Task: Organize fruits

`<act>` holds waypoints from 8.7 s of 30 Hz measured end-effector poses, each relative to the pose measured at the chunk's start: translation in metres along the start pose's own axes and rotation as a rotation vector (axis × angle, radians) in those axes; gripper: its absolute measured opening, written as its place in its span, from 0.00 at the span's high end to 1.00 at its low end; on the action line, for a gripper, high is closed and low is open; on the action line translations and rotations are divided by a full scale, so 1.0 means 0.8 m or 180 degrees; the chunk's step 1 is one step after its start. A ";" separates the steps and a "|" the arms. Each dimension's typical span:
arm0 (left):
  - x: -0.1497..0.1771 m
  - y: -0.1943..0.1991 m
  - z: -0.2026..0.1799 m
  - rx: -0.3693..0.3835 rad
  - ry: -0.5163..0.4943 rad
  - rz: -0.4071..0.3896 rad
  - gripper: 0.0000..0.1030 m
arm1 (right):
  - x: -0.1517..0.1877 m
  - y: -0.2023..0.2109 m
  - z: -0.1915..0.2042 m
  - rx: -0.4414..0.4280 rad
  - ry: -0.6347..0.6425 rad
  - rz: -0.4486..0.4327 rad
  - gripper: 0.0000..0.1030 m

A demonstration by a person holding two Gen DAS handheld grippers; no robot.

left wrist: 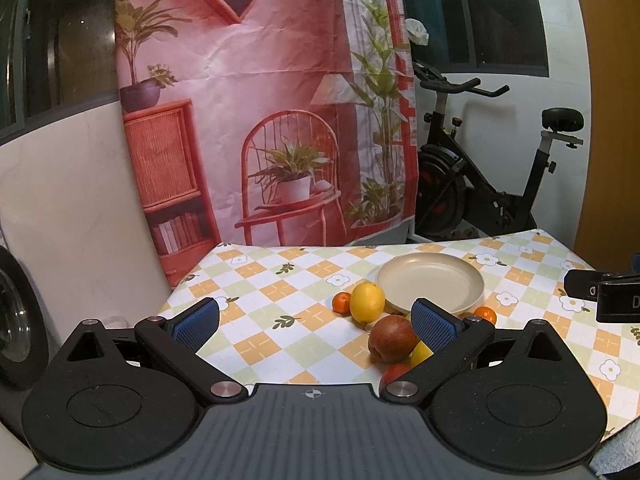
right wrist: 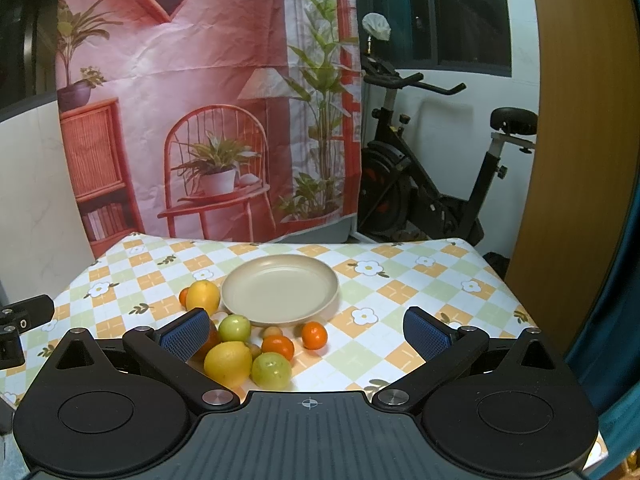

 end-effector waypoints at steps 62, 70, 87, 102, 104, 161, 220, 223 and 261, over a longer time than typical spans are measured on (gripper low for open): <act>-0.005 -0.015 0.017 -0.0149 0.0159 0.0030 0.00 | 0.004 -0.025 -0.004 -0.0090 -0.0033 0.0013 0.00; -0.003 -0.063 0.018 -0.0214 0.0052 0.0093 0.00 | 0.001 -0.056 -0.018 -0.0178 0.0053 -0.0331 0.00; 0.043 -0.146 0.004 0.0220 0.0088 0.0496 0.04 | 0.043 -0.153 -0.005 -0.0510 0.0083 -0.0159 0.00; 0.056 -0.166 -0.015 0.0263 0.0039 0.0531 0.06 | 0.097 -0.190 -0.018 -0.0307 0.0434 -0.0110 0.00; 0.056 -0.169 -0.018 0.0279 0.0030 0.0521 0.06 | 0.100 -0.195 -0.018 -0.0372 0.0592 -0.0147 0.00; 0.092 -0.208 0.003 0.1912 -0.0070 0.0659 0.33 | 0.136 -0.197 0.090 -0.1383 0.1158 0.0944 0.25; 0.081 -0.239 -0.043 0.2391 0.0568 0.1237 0.46 | 0.133 -0.193 0.055 -0.1597 0.0667 0.0956 0.47; 0.082 -0.237 -0.036 0.2379 0.0587 0.1254 0.48 | 0.132 -0.194 0.052 -0.1627 0.0600 0.0984 0.48; 0.072 -0.225 -0.035 0.2503 0.0666 0.1221 0.59 | 0.115 -0.171 0.043 -0.1623 0.0622 0.0779 0.48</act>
Point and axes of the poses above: each gripper's, at about its wrist camera, not at the fingertips, and y roughly against the way its jaws point, z to its left, x to its underside, the point moved 2 cm from there along -y, roughly the way its jaws point, and after that the axes turned 3 degrees about -y, right-handed, at the moved point
